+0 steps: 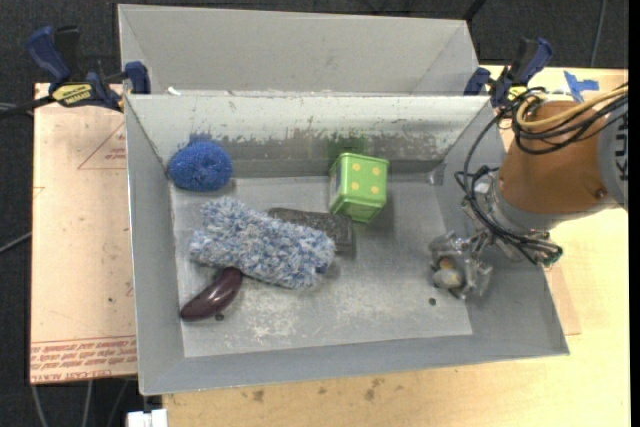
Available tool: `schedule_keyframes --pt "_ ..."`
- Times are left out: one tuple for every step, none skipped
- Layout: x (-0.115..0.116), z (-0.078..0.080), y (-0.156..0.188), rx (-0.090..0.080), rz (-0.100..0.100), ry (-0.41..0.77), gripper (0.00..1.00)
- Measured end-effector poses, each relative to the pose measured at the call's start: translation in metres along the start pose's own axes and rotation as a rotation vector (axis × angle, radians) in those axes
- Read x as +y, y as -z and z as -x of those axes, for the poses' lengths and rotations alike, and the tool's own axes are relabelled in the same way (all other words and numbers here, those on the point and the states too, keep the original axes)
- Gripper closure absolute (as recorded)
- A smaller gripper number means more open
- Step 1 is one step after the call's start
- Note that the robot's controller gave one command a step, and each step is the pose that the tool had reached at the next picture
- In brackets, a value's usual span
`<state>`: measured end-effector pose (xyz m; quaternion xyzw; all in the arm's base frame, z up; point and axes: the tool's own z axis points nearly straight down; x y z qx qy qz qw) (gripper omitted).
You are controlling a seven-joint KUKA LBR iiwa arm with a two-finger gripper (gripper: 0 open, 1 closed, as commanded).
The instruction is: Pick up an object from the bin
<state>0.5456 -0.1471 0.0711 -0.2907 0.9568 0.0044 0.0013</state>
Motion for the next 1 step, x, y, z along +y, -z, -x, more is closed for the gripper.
schedule_keyframes --pt "0.0009 -0.0012 0.0068 0.005 0.001 0.001 1.00"
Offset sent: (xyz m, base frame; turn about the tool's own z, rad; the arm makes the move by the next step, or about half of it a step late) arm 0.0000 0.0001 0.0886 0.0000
